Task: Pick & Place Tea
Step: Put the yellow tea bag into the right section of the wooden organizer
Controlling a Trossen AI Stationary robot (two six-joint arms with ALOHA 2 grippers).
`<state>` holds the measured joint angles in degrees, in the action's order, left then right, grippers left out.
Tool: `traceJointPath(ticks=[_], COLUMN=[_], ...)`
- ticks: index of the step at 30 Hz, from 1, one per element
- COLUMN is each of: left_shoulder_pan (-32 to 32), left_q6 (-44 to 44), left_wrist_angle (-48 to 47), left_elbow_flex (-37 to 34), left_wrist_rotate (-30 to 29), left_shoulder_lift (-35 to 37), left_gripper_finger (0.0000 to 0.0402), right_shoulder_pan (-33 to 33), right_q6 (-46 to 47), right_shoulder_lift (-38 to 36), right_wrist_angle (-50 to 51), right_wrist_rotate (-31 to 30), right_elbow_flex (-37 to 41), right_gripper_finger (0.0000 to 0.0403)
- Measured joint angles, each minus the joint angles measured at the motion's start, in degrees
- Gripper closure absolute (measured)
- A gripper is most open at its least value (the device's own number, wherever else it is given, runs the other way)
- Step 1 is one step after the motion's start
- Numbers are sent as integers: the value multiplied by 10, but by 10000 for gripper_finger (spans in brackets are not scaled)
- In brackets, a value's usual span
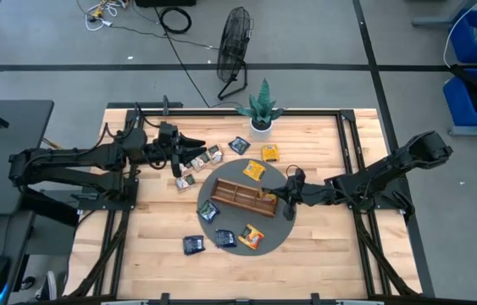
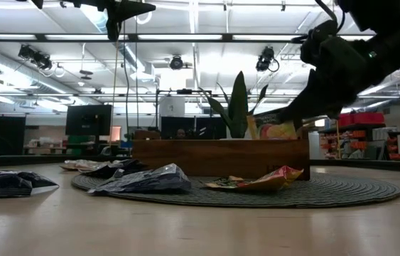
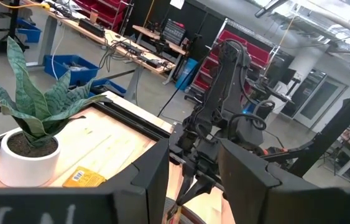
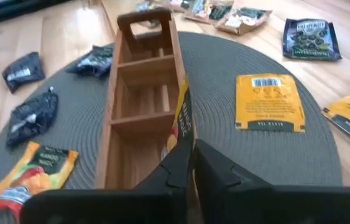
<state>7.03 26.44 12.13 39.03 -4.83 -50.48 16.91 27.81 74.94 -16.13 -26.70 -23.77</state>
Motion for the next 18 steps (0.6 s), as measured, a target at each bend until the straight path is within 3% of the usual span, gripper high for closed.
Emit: traceJointPath(ticks=[18], left_shoulder_pan=[0], left_q6=[0], left_wrist_angle=[0], left_elbow_flex=[0], left_wrist_rotate=[0], left_shoulder_lift=[0], left_gripper_finger=[259], right_shoulder_pan=[-7], right_q6=[-28], right_shoulder_lift=[-2], right_wrist_angle=[-8], right_wrist_rotate=[8], right_elbow_flex=[-8], right_gripper_finger=[309])
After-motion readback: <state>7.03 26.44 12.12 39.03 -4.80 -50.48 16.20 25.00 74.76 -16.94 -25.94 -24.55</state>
